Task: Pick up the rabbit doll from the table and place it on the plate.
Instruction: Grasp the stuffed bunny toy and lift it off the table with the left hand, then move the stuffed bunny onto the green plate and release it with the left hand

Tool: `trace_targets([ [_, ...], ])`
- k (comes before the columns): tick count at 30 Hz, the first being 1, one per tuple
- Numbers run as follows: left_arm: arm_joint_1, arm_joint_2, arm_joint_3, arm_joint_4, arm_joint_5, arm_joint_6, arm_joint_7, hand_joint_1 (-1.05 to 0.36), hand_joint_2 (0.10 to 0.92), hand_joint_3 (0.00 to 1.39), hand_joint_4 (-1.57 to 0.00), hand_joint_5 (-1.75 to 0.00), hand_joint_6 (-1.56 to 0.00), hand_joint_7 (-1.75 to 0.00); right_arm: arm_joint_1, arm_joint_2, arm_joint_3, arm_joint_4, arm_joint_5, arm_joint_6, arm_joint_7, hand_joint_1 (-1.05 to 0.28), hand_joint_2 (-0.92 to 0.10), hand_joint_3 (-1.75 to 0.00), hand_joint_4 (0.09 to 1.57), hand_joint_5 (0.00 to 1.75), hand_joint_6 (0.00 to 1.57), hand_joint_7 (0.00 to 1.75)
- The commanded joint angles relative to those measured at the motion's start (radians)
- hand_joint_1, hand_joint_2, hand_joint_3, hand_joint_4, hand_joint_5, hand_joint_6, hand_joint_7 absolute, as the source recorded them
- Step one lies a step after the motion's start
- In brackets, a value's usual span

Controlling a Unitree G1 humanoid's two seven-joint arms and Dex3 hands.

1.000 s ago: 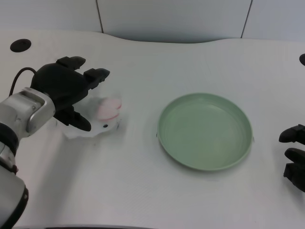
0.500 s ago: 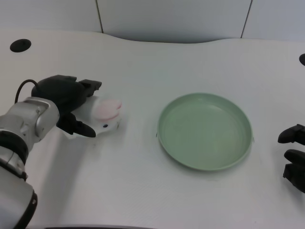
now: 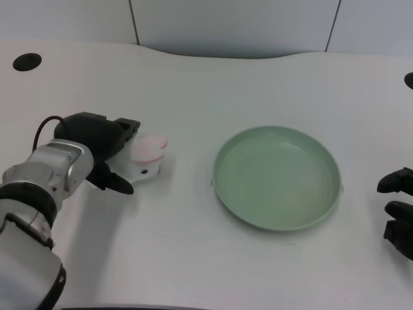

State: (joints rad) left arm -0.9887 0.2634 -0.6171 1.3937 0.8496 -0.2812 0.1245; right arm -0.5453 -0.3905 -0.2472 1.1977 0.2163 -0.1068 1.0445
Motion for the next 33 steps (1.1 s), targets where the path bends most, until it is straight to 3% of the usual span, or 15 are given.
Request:
trace_targets([
  [1,0.0,-0.005,0.018,0.013,-0.014,0.026,-0.002,-1.02,0.915,0.13,-0.26,-0.09,-0.18,-0.02,0.022,-0.003,-0.007,-0.021,0.009,0.015,-0.016,-0.36,-0.89,-0.01,1.0,1.75,0.3,1.75],
  [3,0.003,-0.014,0.032,0.012,-0.025,0.036,0.015,-0.91,0.884,0.05,-0.45,-0.15,-0.28,-0.03,0.027,-0.004,-0.003,-0.028,0.004,0.005,-0.01,-0.37,-0.91,-0.02,0.98,1.75,0.24,1.75],
  [5,0.005,-0.022,0.031,0.012,-0.021,0.042,0.046,-0.74,0.841,0.01,-0.64,-0.19,-0.47,-0.06,0.028,-0.005,-0.007,-0.032,0.011,0.026,-0.003,-0.35,-0.91,-0.02,0.97,1.75,0.24,1.75],
  [6,0.006,-0.025,0.022,0.012,-0.012,0.044,0.065,-0.66,0.83,0.01,-0.74,-0.21,-0.56,-0.07,0.032,-0.004,-0.009,-0.034,0.014,0.015,0.008,-0.35,-0.91,-0.02,0.99,1.75,0.26,1.74],
  [7,0.007,-0.028,0.012,0.013,0.0,0.047,0.082,-0.53,0.827,0.0,-0.88,-0.4,-0.74,-0.09,0.034,-0.002,-0.011,-0.035,0.017,0.006,0.016,-0.35,-0.92,-0.03,1.06,1.75,0.31,1.72],
  [9,0.005,-0.031,-0.013,0.014,0.024,0.052,0.107,-0.44,0.852,0.0,-0.88,-0.87,-0.98,-0.14,0.035,-0.001,-0.013,-0.034,0.017,-0.014,0.033,-0.37,-0.92,-0.02,1.11,1.75,0.36,1.71],
  [11,-0.002,-0.031,-0.044,0.016,0.055,0.057,0.124,-0.41,0.891,0.01,-0.84,-1.09,-1.08,-0.17,0.033,0.0,-0.007,-0.034,0.009,-0.03,0.039,-0.39,-0.92,-0.02,1.17,1.75,0.43,1.72],
  [13,-0.008,-0.032,-0.057,0.017,0.067,0.059,0.127,-0.39,0.912,0.01,-0.81,-1.13,-1.09,-0.17,0.031,0.0,-0.006,-0.035,0.007,-0.032,0.038,-0.4,-0.92,-0.02,1.19,1.75,0.48,1.74],
  [18,-0.011,-0.032,-0.055,0.017,0.062,0.047,0.141,-0.32,0.874,0.0,-0.89,-0.84,-1.08,-0.11,0.033,0.002,-0.006,-0.032,0.008,-0.044,0.049,-0.4,-0.91,-0.02,1.26,1.75,0.51,1.74],
  [21,-0.029,-0.036,-0.045,0.016,0.051,0.042,0.133,-0.32,0.864,0.0,-0.83,-0.94,-1.09,-0.1,0.034,0.002,-0.006,-0.033,0.008,-0.039,0.046,-0.4,-0.92,-0.02,1.28,1.75,0.51,1.75],
  [23,-0.051,-0.036,-0.037,0.015,0.044,0.037,0.117,-0.34,0.899,0.01,-0.8,-1.01,-1.09,-0.1,0.033,0.004,-0.013,-0.031,0.016,-0.025,0.044,-0.37,-0.91,-0.02,1.24,1.75,0.43,1.72],
  [25,-0.075,-0.035,-0.031,0.013,0.04,0.032,0.113,-0.35,0.914,0.02,-0.77,-1.1,-1.1,-0.1,0.035,0.004,-0.012,-0.035,0.013,-0.029,0.035,-0.36,-0.92,-0.02,1.23,1.75,0.41,1.72],
  [29,-0.122,-0.036,-0.015,0.01,0.027,0.013,0.122,-0.35,0.918,0.01,-0.76,-1.0,-1.07,-0.07,0.034,0.005,-0.013,-0.035,0.016,-0.023,0.039,-0.36,-0.92,-0.02,1.2,1.75,0.41,1.74],
  [32,-0.156,-0.04,-0.006,0.008,0.026,0.0,0.125,-0.36,0.918,0.01,-0.77,-0.94,-1.07,-0.06,0.037,0.004,-0.011,-0.042,0.011,-0.016,0.021,-0.37,-0.92,-0.01,1.02,1.75,0.36,1.75],
  [33,-0.172,-0.044,-0.006,0.006,0.028,-0.008,0.13,-0.36,0.919,0.01,-0.77,-0.94,-1.07,-0.06,0.035,0.003,-0.008,-0.04,0.01,-0.015,0.028,-0.37,-0.92,-0.01,0.99,1.75,0.35,1.75],
])
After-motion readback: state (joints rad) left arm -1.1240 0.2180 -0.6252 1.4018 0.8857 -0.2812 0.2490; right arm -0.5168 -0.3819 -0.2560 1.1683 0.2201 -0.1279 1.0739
